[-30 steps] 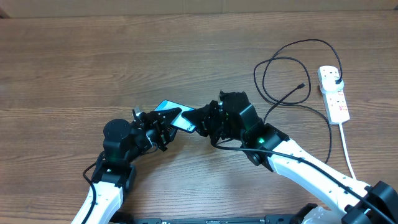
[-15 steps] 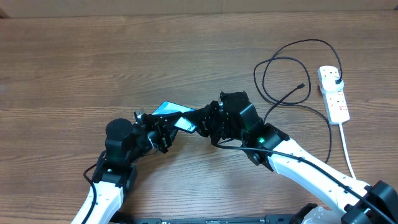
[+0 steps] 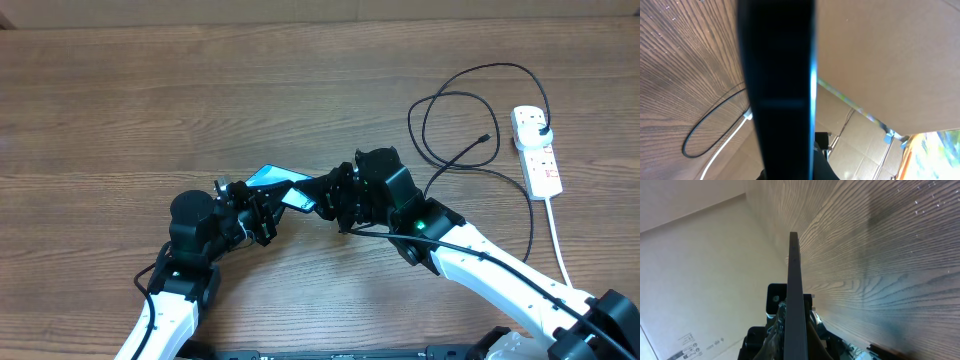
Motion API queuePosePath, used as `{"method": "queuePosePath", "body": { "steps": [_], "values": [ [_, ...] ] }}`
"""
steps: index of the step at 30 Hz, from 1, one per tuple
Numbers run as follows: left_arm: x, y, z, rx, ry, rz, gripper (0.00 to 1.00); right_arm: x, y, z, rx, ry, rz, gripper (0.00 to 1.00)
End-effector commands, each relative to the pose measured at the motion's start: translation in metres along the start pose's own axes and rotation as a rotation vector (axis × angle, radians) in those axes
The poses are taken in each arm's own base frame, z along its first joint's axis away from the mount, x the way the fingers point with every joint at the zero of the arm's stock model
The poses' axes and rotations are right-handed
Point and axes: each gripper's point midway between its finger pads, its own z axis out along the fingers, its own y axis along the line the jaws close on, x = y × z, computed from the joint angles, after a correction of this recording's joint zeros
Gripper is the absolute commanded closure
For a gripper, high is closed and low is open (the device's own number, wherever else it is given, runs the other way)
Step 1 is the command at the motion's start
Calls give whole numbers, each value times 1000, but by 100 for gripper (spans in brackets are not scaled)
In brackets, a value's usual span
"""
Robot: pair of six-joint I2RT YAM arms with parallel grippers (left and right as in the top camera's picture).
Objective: Plug charger to phone and switch on socket
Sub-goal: 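Release the phone from the right gripper and move it to the charger cable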
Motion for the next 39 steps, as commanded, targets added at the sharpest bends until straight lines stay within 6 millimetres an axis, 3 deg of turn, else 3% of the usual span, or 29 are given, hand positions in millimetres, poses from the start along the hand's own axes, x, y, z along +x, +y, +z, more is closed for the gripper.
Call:
{"method": "queuePosePath", "body": {
  "steps": [1,3,6,10,13,14,19,22,25,29,32,35,39],
  "values": [
    [-13,5,1,-11,-69,8,96,14,16,-3,-46,48,-113,95],
    [-16,5,1,-10,-81,44,96,13,16,-3,-44,46,-113,88],
    [-23,11,0,-33,-120,105,96,11,10,-3,-19,34,-100,68],
    [-38,41,-6,-155,-180,96,96,0,-4,-3,37,-22,-72,47],
    [-41,60,-10,-234,-182,129,96,-14,-22,-5,106,-101,-43,9],
    [-40,63,-11,-247,-176,141,96,-20,-28,-6,131,-134,-35,0],
    [-32,65,-10,-258,-119,168,96,-77,-65,-33,314,-470,-137,0],
    [-28,66,-9,-261,-94,186,96,-105,-72,-54,382,-650,-195,0],
    [-24,66,-9,-261,-70,189,96,-110,-56,-57,406,-650,-400,3],
    [-23,58,-7,-230,-67,205,96,-115,-35,-72,480,-611,-485,0],
    [-22,51,-6,-208,-71,201,96,-130,-9,-112,560,-653,-461,0],
    [-23,43,-5,-193,-83,204,96,-152,18,-154,592,-718,-423,6],
    [-22,25,0,-167,-90,211,96,-187,26,-193,641,-789,-362,9]
  ]
}}
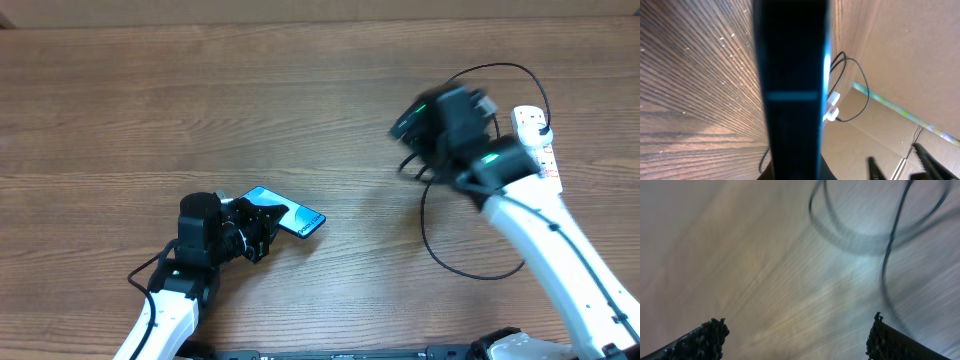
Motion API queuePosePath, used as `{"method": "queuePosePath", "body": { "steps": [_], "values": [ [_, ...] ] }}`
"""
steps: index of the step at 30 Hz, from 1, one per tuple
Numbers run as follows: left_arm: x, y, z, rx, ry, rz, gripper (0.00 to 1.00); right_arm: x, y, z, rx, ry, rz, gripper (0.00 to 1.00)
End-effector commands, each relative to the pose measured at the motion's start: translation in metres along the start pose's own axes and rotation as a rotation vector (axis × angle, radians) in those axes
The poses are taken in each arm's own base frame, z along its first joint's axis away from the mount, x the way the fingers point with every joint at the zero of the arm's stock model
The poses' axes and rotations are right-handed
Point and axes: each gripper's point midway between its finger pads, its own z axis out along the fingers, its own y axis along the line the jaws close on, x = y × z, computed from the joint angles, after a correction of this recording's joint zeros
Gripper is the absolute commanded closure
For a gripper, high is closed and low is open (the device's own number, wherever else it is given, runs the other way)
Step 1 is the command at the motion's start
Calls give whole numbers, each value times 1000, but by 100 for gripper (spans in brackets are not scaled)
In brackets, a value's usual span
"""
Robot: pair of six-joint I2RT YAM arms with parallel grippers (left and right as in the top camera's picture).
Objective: Plug charger to phone and switch on socket
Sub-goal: 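Release the phone from the right gripper and move it to the charger cable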
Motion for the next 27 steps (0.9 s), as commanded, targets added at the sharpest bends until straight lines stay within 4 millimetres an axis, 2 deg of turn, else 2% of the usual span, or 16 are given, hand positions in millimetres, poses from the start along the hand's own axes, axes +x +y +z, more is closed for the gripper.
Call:
{"method": "queuePosePath", "body": {
  "steps": [1,5,8,12,16,21,27],
  "values": [
    [0,-38,-1,65,-2,31,96,-40,-20,7,80,-44,-16,9],
    [-1,-65,6,80,16,74,96,-64,-56,40,186,-21,36,14],
    [3,-81,15,82,68,123,96,-68,-83,69,274,20,63,21],
    [8,-92,28,71,149,180,96,-67,-107,106,350,63,91,25],
    [8,-87,37,44,186,171,96,-64,-115,136,374,80,97,29],
    [11,-80,40,28,221,196,96,-58,-118,161,384,92,92,34],
    [14,-77,40,24,240,215,96,-44,-132,188,429,126,125,41]
  ]
}}
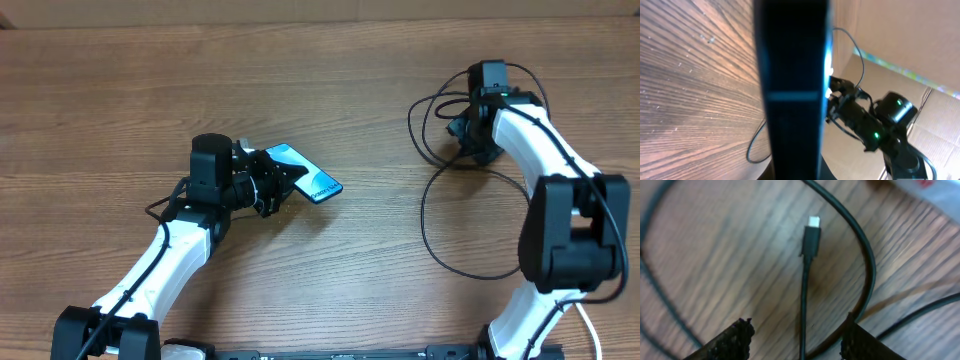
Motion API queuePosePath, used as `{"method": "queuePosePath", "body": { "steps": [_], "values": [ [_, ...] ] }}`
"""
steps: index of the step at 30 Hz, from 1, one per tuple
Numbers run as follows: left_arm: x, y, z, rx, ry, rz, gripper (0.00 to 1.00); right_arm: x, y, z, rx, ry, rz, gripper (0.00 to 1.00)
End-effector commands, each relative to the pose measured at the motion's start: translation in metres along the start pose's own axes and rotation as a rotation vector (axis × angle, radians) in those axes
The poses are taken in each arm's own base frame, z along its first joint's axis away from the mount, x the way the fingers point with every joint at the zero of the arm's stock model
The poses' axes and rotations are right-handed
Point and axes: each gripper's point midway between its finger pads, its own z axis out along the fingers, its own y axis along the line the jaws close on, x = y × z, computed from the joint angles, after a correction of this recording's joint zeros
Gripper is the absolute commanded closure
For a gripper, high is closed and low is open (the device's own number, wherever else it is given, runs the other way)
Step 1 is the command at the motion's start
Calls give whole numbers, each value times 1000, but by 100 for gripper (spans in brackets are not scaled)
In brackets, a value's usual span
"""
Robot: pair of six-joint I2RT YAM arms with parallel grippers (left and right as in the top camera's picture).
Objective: Plug charger to phone and switch on socket
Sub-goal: 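Release the phone from the right gripper and move it to the charger cable, then grasp the black USB-C cable end with the right gripper and lift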
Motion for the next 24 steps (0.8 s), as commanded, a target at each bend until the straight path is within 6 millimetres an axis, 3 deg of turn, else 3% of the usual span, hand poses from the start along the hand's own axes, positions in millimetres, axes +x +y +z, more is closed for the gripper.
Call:
{"method": "queuePosePath", "body": {
  "steps": [1,10,15,18,22,24],
  "values": [
    [7,-15,-2,31,42,74,96,6,0,15,21,23,15,41],
    [9,-14,-2,28,53,82,96,26,4,38,29,87,-6,53],
    [17,-15,-3,37,98,82,96,25,5,39,23,83,-5,69],
    [20,-15,-3,41,118,85,96,22,3,39,34,66,-6,85],
    [26,-16,-4,51,149,131,96,16,2,40,45,37,-6,96],
    [30,-17,-5,60,174,179,96,16,2,39,43,37,-14,96]
  ]
}}
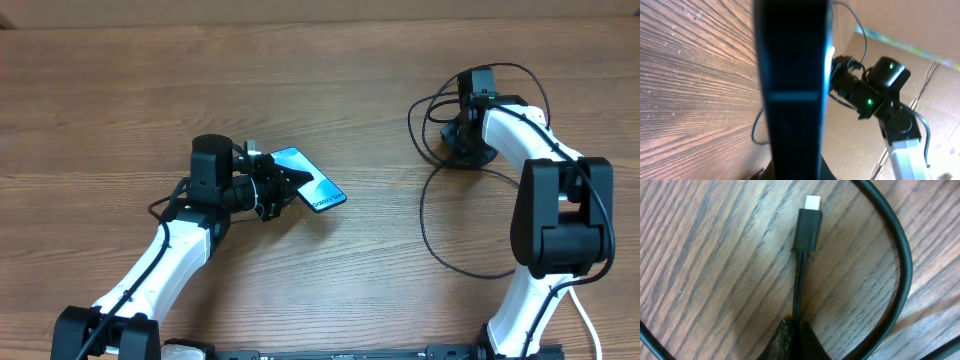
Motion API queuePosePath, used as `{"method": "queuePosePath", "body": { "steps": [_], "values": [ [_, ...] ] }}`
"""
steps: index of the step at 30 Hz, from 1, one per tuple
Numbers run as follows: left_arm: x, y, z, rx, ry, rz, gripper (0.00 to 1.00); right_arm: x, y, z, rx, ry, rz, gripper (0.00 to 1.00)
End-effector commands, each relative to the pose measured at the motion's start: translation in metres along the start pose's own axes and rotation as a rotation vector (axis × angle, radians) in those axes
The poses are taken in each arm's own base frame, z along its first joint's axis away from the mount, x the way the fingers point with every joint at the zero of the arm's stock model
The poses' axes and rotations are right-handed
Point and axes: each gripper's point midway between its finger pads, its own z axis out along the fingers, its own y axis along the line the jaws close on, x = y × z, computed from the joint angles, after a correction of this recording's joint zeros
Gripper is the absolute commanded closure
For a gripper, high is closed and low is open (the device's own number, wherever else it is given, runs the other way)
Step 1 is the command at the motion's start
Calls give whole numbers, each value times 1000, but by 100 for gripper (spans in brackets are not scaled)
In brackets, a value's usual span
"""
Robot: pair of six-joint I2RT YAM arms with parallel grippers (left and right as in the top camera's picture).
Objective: Plug charger to phone and switch on socket
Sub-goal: 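Grasp the black USB-C cable end with the right gripper and lift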
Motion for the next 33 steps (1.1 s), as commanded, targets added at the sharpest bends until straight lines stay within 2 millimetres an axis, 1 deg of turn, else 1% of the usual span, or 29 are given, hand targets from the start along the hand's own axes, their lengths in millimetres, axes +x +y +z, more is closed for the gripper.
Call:
{"method": "queuePosePath", "body": {
  "steps": [1,3,6,8,10,12,14,16,19,22,25,27,33],
  "values": [
    [13,-19,-3,53,81,139,96,5,-4,12,33,9,-17,96],
    [19,-20,-4,66,117,170,96,6,-5,11,37,14,-43,96],
    [32,-23,-7,97,192,210,96,7,-1,8,13,26,-146,96],
    [41,-26,-11,128,249,264,96,8,7,-2,-30,40,-208,96],
    [47,-28,-15,156,289,314,96,10,18,-19,-98,60,-262,96],
    [47,-29,-19,173,299,331,96,10,31,-43,-182,68,-308,96],
    [42,-31,-24,185,290,326,96,9,42,-73,-271,58,-353,96],
    [31,-32,-31,198,261,322,96,12,50,-114,-381,55,-395,96],
    [14,-32,-38,208,216,298,96,26,54,-164,-504,58,-475,96],
    [1,-36,-42,243,205,300,96,44,49,-204,-577,55,-556,96],
    [-10,-43,-39,283,207,307,96,71,45,-229,-612,73,-650,96],
    [-15,-49,-36,310,220,317,96,95,42,-237,-620,110,-722,96],
    [-23,-56,-30,357,283,366,96,176,24,-243,-549,274,-928,96]
  ]
}}
